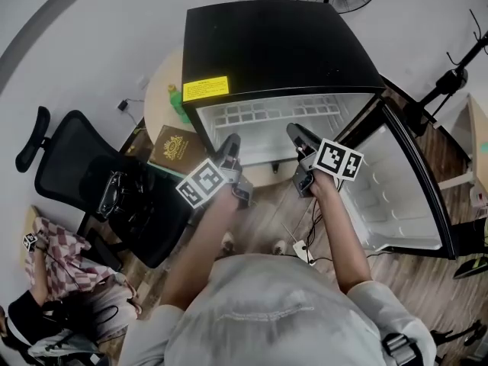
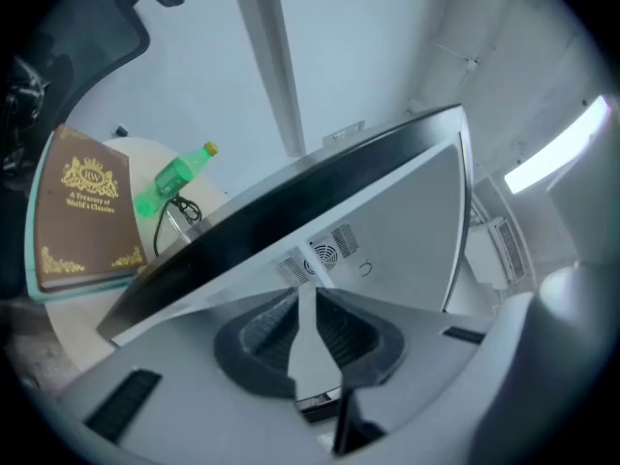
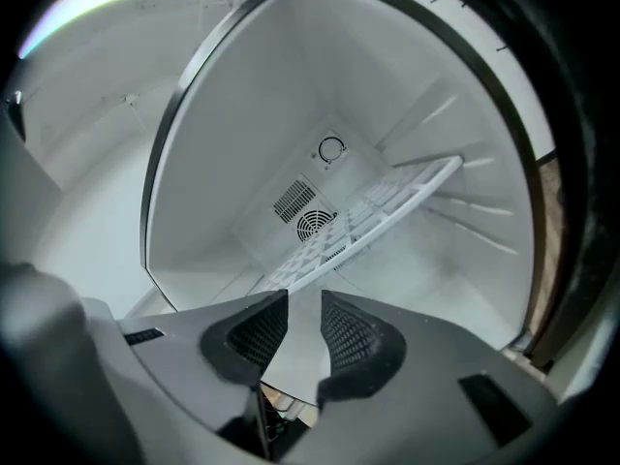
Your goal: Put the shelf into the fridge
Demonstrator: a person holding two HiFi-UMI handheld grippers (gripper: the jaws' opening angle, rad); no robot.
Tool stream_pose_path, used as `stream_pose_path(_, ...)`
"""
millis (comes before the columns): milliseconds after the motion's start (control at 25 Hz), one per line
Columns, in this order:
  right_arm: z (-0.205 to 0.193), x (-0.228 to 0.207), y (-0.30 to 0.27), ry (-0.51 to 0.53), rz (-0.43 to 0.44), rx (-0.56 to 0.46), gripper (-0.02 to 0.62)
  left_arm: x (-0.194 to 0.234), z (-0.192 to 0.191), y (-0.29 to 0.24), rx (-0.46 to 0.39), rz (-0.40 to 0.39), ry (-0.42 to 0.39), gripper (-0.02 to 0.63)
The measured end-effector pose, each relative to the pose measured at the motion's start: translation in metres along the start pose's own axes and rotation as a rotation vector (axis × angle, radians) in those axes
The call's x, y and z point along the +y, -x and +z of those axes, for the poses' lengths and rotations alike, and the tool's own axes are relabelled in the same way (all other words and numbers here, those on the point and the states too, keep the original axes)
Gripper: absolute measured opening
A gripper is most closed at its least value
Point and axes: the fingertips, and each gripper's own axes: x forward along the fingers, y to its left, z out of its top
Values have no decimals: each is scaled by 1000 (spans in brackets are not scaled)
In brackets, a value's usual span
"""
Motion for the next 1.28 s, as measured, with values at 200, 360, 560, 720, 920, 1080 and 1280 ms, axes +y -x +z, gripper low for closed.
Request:
stream_pose_path(200, 14, -1, 48, 162, -106, -58, 48, -49, 10, 23, 9, -62, -442, 41)
stream_pose_path(360, 30, 23, 80, 373, -146, -97, 28, -77, 24, 40, 30, -115, -686, 28)
stream_pose_path(560, 42, 67, 104, 631, -155, -119, 21, -105, 38, 61, 55, -133, -1009, 18)
stream_pose_path(720, 47, 105, 110, 709, -107, -141, 18, -132, 42, 73, 54, -208, -1083, 18)
stream_pose_path(920, 62, 141, 123, 770, -52, -173, 17, -172, 43, 82, 46, -292, -1116, 18)
stream_pose_path(1080, 64, 166, 127, 823, -32, -189, 17, -188, 52, 92, 33, -329, -1134, 18)
stream_pose_path(1280, 61, 176, 125, 865, -41, -186, 15, -195, 61, 102, 13, -348, -1151, 18)
